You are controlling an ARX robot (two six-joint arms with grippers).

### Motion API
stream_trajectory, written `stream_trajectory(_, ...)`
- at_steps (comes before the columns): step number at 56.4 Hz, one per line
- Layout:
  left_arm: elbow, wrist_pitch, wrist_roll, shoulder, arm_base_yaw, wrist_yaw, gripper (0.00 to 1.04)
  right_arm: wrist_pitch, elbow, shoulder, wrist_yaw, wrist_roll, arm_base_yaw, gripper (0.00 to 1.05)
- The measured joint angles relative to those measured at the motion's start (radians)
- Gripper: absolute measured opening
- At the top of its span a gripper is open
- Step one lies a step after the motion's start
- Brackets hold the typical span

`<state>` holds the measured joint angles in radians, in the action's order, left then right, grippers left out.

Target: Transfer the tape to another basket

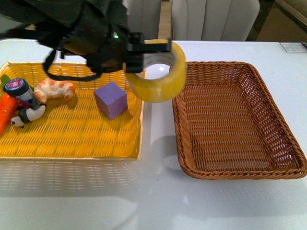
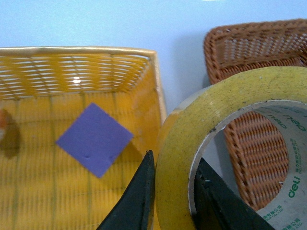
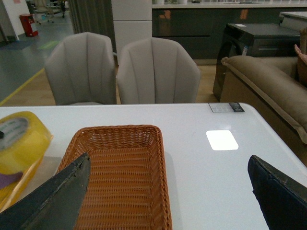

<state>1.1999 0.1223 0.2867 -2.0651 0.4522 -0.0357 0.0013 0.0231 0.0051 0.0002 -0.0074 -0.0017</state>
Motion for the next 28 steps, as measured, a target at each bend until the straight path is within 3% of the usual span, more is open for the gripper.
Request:
stream_trajectory(11, 0.135, -0.049, 0.014, -0.101, 0.095, -0.003, 0.15, 0.0, 0.0, 0.0, 0.0, 0.0, 0.0, 0.96)
stream_trajectory(28, 0.294, -0.115, 0.025, -0.225, 0.175, -0.002, 0.15, 0.0, 0.0, 0.0, 0.0, 0.0, 0.0, 0.96)
